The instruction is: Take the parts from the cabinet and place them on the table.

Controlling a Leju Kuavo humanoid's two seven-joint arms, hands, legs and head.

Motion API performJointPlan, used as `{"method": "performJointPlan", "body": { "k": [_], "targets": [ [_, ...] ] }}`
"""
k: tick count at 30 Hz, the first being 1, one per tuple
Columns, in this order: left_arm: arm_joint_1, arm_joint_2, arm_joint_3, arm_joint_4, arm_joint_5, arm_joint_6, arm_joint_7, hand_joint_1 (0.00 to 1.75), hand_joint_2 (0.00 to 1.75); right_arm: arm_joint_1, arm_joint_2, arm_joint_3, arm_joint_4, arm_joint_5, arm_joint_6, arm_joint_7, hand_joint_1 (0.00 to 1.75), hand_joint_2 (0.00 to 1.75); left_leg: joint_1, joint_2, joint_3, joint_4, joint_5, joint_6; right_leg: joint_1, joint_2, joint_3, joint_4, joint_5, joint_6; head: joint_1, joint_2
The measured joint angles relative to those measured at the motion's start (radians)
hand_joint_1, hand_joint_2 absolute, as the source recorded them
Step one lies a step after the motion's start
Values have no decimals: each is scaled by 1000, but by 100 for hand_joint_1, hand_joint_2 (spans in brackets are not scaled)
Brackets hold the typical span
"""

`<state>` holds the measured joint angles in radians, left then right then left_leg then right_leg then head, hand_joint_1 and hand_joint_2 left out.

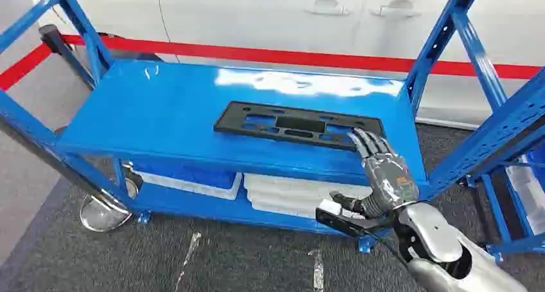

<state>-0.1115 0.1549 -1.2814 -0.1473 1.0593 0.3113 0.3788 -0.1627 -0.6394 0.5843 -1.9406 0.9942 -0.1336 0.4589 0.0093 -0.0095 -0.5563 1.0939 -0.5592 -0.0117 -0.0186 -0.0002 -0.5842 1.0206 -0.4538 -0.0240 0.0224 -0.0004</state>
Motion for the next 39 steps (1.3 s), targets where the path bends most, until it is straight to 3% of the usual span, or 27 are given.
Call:
{"method": "performJointPlan", "body": {
  "k": [2,3,4,5,7,8,9,11,12,13,14,17,18,19,20,22,24,25,29,30,32,33,34,35,37,38,39],
  "targets": [
    [-1,0,0,0,0,1,-1,0,0,-5,7,17,1,29,8,-3,0,175,0,0,-102,161,-44,-3,5,-2,9,0,-8,-7,0,0],
    [0,0,0,0,0,1,-2,0,0,-6,15,33,5,43,11,-8,0,175,0,1,-144,213,-42,-3,9,-2,16,0,-14,-9,1,0],
    [3,0,-1,0,0,1,-2,0,0,-7,22,46,8,55,12,-12,0,175,0,1,-159,211,-13,-1,11,-1,24,0,-20,-10,2,0],
    [6,-2,-1,0,0,1,-3,0,0,-11,33,62,17,70,10,-20,0,175,0,1,-148,160,38,4,13,0,34,0,-27,-11,1,0],
    [6,-2,-1,0,0,1,-5,0,0,-21,58,97,47,108,-12,-39,0,175,-4,1,-93,-3,146,17,16,4,56,0,-41,-10,0,0],
    [7,0,-1,0,0,1,-5,0,0,-22,68,108,65,125,-29,-49,0,175,-9,1,-75,-41,145,26,14,3,53,-3,-45,-8,4,0],
    [1,-2,-2,-1,0,1,-6,0,0,-24,75,117,77,133,-42,-56,0,175,-16,2,-62,-67,138,27,21,5,50,2,-52,1,1,0],
    [-1,-2,-2,-1,0,3,-6,0,0,-32,94,135,101,143,-61,-67,0,175,-21,0,-63,-72,127,33,15,3,51,-4,-53,10,5,0],
    [-1,-2,-2,-1,0,4,-6,0,0,-35,104,141,111,147,-67,-71,0,175,-20,0,-60,-79,127,37,15,3,55,-8,-54,14,3,0],
    [-1,-3,-2,-1,0,4,-6,0,0,-35,111,146,117,148,-69,-72,0,175,-5,2,-44,-96,132,44,15,4,58,-7,-63,19,4,0],
    [1,-4,-2,-1,0,4,-6,0,0,-37,117,150,122,149,-72,-73,0,175,-8,2,-32,-105,130,47,15,2,52,22,-73,24,5,0],
    [1,-4,-2,-1,-1,4,-6,0,0,-45,133,160,147,150,-74,-73,0,175,-7,3,-19,-106,118,59,9,3,-77,241,-155,32,6,0],
    [1,-5,-2,-1,0,4,-6,0,0,-44,138,164,155,150,-74,-73,0,175,-7,2,-15,-105,112,59,5,3,-119,295,-158,36,5,0],
    [1,-6,-2,-1,-1,4,-6,0,0,-44,142,168,161,150,-74,-73,0,175,-7,1,-8,-103,106,56,1,3,-133,294,-135,40,7,0],
    [2,-6,-2,-1,0,4,-6,0,0,-45,147,170,166,150,-74,-74,0,175,-5,0,1,-101,98,53,-2,2,-123,248,-90,43,5,0],
    [2,-7,-2,-1,-1,3,-6,0,0,-47,153,173,173,150,-75,-79,0,175,0,-2,18,-90,79,45,-8,1,-61,84,17,47,7,0],
    [-1,-7,-2,-1,-3,3,-8,0,0,-55,164,177,184,146,-77,-86,0,175,-5,-4,14,-74,60,27,-2,2,-31,19,10,44,10,0],
    [0,-7,-3,-1,-4,2,-10,0,0,-60,170,178,189,141,-79,-89,0,175,-3,-4,10,-80,61,20,-1,4,-36,29,8,31,8,0],
    [-2,-8,-4,-1,-11,-4,-19,0,0,-79,206,180,221,117,-94,-105,0,175,2,2,9,-58,40,-1,-2,6,-24,17,1,4,7,0],
    [-2,-8,-4,-1,-12,-4,-20,0,0,-85,212,180,226,113,-96,-106,0,175,2,3,-17,-7,17,-4,-1,5,-20,16,-2,-2,2,0],
    [-1,-8,-4,-1,-12,-4,-21,0,0,-92,225,180,244,107,-96,-107,0,175,2,3,-112,154,-37,-9,4,3,-11,16,-10,-10,3,0],
    [1,-8,-5,-1,-12,-4,-21,0,0,-92,230,181,253,104,-96,-108,0,175,2,3,-155,216,-43,-9,7,3,-5,16,-16,-12,2,0],
    [3,-9,-5,-1,-12,-5,-21,0,0,-92,235,180,261,103,-96,-108,0,175,2,3,-174,227,-26,-7,10,3,1,16,-21,-12,3,0],
    [5,-9,-5,-1,-11,-5,-20,0,0,-93,239,181,269,102,-96,-108,0,175,2,3,-170,195,13,-3,12,5,11,16,-27,-12,3,0],
    [6,-9,-6,-1,-11,-5,-20,0,0,-96,245,180,279,101,-95,-109,0,175,-1,3,-115,39,122,10,16,7,34,16,-41,-12,3,0],
    [7,-9,-6,-1,-11,-4,-20,0,0,-97,247,180,283,101,-95,-109,0,175,-5,3,-91,-37,151,19,14,7,38,14,-48,-11,2,0],
    [6,-8,-6,-1,-11,-3,-20,0,0,-102,248,180,290,101,-94,-110,0,175,-14,2,-72,-41,134,22,21,7,41,15,-53,-3,5,0]
  ]
}}
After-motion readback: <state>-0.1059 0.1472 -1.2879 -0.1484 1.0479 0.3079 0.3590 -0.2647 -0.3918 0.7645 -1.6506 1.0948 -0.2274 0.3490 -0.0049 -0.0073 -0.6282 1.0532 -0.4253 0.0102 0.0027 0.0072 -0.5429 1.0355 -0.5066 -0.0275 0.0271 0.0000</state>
